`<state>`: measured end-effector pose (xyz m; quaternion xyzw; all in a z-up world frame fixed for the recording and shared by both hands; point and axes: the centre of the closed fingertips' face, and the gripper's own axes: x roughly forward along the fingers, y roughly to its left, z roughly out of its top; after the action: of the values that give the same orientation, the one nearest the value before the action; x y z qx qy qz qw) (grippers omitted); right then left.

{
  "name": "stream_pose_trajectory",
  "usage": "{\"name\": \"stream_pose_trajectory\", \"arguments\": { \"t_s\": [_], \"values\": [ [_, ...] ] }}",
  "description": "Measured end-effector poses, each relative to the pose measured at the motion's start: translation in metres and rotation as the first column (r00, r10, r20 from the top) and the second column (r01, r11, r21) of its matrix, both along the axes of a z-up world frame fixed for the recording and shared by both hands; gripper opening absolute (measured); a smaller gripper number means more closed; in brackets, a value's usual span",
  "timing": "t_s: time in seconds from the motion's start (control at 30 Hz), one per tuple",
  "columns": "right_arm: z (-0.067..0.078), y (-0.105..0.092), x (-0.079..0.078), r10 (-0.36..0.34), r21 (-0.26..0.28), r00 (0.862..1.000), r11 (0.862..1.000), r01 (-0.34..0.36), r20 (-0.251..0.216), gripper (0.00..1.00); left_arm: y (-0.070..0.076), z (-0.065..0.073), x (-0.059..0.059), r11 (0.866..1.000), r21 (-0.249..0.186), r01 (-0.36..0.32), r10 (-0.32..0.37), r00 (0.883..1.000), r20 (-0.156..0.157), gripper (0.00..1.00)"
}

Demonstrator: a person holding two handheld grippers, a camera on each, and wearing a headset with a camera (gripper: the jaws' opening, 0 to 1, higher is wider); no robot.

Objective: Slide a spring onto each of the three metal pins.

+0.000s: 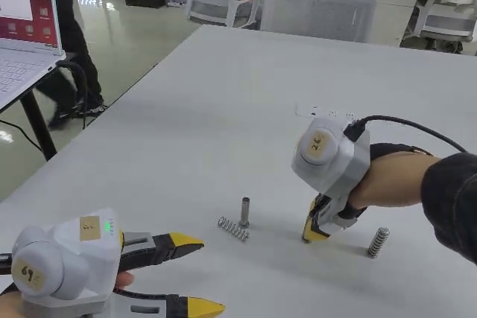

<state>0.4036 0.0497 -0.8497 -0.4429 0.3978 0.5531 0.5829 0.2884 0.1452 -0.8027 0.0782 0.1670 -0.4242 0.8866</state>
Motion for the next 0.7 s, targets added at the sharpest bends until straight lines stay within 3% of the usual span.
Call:
{"name": "stream_pose_trajectory", "arguments": {
  "t_s": [0.23,0.53,0.7],
  "values": [
    [0.003,0.001,-0.002,0.008,0.011,1.000,1.000,-0.008,0.008,0.17,0.000,0.000,0.000,1.000,0.000,0.000,0.000,1.000,0.000,0.44],
    [0.027,0.014,-0.009,0.039,0.059,0.998,0.997,-0.042,0.050,0.19,-0.003,0.000,0.001,1.000,0.002,0.009,-0.009,1.000,0.002,0.44],
    [0.034,0.026,-0.017,0.054,0.088,0.997,0.994,-0.058,0.049,0.19,-0.003,0.001,0.001,1.000,0.003,0.011,-0.011,1.000,0.005,0.44]
  ]
}}
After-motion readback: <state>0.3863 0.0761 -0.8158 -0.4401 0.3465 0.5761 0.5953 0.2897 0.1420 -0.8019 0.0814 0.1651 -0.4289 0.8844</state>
